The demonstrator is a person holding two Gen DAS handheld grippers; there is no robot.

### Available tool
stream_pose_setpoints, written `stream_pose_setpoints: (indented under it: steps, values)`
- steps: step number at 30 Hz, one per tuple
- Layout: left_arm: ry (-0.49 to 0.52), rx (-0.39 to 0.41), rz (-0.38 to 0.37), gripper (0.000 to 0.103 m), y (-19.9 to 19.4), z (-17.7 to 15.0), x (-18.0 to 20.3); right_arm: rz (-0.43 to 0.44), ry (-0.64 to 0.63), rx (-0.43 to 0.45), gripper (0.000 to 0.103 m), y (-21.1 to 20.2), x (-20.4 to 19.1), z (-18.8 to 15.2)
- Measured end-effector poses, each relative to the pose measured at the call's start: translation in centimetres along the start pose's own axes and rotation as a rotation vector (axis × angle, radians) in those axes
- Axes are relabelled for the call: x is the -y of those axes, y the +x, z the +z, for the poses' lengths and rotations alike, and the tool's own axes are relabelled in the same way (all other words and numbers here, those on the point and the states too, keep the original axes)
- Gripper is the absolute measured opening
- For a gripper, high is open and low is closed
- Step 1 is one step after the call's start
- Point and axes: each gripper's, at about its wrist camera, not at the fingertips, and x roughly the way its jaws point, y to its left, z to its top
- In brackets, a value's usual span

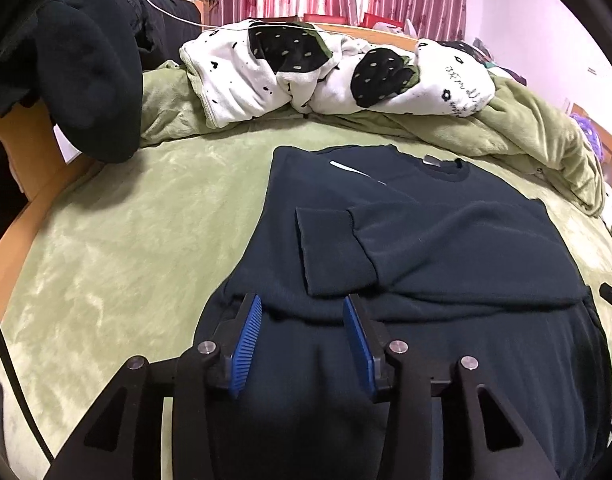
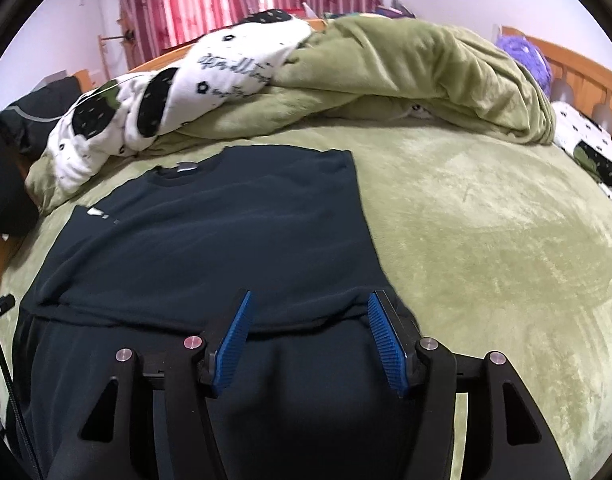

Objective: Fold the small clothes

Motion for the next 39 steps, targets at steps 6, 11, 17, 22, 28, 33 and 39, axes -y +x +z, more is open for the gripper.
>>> stream_pose_setpoints:
  steps: [6, 11, 17, 22, 28, 33, 39]
  values:
    - [0.020, 0.003, 0.004, 0.044, -2.7, -1.6, 0.0, -0.010, -0.081, -0.008, 0.059, -2.6, -1.1, -3.0]
    - [0.012, 0.008, -0.029, 0.067, -4.5, -2.8, 0.0, -0.028, -0.112, 0.013, 0.059, -5.1, -0.7, -4.9]
    - [0.050, 0.043, -0.044, 0.067, -6.8, -4.1, 0.5, -0.036, -0.087, 0.028, 0.059, -8.1, 0.0, -5.9]
    - [0.102, 0.053, -0.023, 0.067, -7.9, -5.1, 1.2, -0.058, -0.071, 0.017, 0.059, -9.9, 1.0, -6.6]
    - [0.102, 0.052, -0.029, 0.067, -8.1, -5.6, 0.9, -0.033, -0.057, 0.027, 0.059, -11.5, 2.1, -8.0]
    - [0.100, 0.056, -0.054, 0.067, -7.7, -6.3, 0.6, -0.049, -0.074, 0.017, 0.059, -12.2, 2.0, -8.7]
    - [0.147, 0.029, -0.094, 0.067, -7.1, -7.2, 1.1, -0.041, -0.064, 0.006, 0.059, -12.4, 1.8, -9.5]
